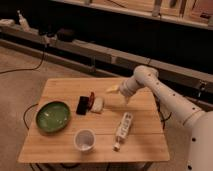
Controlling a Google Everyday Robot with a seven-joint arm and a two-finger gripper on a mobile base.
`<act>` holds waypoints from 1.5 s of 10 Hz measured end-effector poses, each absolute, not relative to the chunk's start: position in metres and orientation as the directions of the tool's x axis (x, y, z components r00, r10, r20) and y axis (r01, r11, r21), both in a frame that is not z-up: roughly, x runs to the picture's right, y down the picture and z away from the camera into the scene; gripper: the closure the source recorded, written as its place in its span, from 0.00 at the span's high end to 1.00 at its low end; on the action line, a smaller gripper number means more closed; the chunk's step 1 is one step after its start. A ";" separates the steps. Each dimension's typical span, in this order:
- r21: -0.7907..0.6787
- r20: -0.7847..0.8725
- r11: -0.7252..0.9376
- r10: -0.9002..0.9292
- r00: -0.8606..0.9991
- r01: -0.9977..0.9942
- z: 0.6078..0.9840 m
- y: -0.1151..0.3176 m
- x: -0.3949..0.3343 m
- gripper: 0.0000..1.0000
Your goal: Place the pepper on the white sponge
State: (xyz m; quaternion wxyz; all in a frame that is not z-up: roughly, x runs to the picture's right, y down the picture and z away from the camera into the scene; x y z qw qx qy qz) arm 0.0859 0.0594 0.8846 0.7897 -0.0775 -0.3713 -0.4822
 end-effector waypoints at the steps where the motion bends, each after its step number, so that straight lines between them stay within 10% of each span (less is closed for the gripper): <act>1: 0.227 0.661 0.459 -0.721 0.210 0.859 0.892 0.055 0.083 0.80; 7: 0.231 0.616 0.027 -0.778 -0.125 0.973 0.932 -0.006 -0.027 0.80; 15: 0.120 0.644 0.044 -0.764 -0.044 0.992 0.968 -0.001 -0.046 0.80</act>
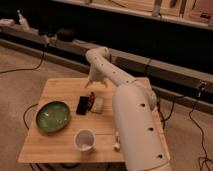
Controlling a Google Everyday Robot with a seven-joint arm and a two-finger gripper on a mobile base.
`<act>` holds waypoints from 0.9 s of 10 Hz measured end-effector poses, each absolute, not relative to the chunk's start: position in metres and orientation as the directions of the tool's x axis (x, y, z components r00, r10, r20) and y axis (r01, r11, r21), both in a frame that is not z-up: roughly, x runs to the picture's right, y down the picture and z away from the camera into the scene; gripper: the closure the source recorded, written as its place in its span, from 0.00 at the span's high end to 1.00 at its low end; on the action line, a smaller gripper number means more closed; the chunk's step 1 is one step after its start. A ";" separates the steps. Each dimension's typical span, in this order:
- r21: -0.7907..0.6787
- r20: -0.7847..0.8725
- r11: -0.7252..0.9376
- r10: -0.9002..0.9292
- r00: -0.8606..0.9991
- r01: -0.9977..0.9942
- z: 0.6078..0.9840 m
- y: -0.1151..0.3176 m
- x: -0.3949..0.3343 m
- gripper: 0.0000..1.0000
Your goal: Place the pepper on the white sponge
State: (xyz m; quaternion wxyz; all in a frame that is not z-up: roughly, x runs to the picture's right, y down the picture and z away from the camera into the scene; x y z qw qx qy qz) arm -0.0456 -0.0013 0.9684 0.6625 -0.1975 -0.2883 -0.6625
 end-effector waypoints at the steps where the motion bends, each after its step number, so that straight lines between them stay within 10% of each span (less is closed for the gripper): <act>1: 0.125 0.661 0.062 -0.749 -0.037 0.990 0.971 0.007 -0.049 0.80; 5: 0.116 0.707 0.082 -0.707 -0.024 0.990 0.983 0.035 -0.053 0.76; 9: 0.107 0.707 0.099 -0.707 -0.005 0.989 0.989 0.035 -0.053 0.40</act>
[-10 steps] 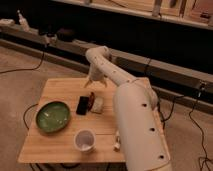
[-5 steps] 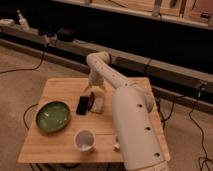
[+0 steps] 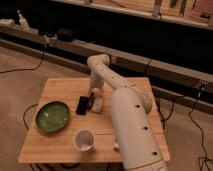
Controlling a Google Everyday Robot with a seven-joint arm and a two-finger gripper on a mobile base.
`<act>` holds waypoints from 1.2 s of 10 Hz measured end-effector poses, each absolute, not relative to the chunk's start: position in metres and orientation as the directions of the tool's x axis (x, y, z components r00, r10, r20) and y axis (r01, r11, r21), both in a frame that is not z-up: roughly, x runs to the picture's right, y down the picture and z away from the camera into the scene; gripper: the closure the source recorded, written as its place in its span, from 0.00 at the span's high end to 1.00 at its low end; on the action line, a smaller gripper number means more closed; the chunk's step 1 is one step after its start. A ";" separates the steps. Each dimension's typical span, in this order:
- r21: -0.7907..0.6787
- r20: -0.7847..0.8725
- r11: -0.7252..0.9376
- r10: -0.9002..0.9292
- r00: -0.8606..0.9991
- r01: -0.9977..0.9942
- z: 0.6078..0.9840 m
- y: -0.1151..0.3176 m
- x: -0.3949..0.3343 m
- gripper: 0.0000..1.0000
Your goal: Place the pepper on the white sponge
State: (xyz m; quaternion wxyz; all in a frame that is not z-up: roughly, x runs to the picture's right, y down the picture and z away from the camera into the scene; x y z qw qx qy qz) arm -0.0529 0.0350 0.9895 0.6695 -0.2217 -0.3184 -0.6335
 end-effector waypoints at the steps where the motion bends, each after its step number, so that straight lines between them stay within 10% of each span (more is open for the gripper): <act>1: 0.110 0.705 0.102 -0.709 -0.005 0.989 0.990 0.034 -0.056 0.38; 12: 0.168 0.705 0.124 -0.709 -0.031 0.978 0.965 0.019 -0.064 0.38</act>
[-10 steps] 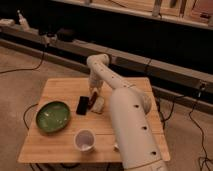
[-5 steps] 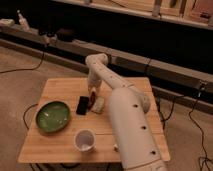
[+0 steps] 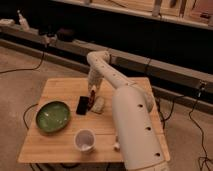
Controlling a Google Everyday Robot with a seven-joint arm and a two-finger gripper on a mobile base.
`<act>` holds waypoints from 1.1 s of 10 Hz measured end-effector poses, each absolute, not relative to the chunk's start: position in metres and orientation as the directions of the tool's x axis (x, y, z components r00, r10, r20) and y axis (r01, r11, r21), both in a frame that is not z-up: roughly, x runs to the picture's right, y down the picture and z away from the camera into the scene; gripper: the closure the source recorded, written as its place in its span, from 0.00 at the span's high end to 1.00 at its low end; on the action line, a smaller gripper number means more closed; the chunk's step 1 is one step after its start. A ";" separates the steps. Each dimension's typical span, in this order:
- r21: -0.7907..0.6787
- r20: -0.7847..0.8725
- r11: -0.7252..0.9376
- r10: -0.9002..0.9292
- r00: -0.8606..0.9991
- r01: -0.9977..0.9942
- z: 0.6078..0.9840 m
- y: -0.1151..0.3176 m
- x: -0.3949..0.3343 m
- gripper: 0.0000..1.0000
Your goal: Place the pepper on the white sponge
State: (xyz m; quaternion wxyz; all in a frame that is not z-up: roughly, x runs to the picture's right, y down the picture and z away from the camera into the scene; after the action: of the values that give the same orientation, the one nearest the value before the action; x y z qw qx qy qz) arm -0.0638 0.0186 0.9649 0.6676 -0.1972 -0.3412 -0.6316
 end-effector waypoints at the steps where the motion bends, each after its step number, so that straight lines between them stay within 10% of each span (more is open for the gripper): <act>1: 0.170 0.707 0.123 -0.706 -0.034 0.978 0.964 0.020 -0.062 0.38; 11: 0.257 0.705 0.151 -0.705 -0.078 0.955 0.913 0.008 -0.053 0.38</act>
State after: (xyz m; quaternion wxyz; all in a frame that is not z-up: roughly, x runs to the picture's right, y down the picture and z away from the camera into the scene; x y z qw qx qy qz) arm -0.0531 0.0080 0.9131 0.6585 -0.1654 -0.3768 -0.6302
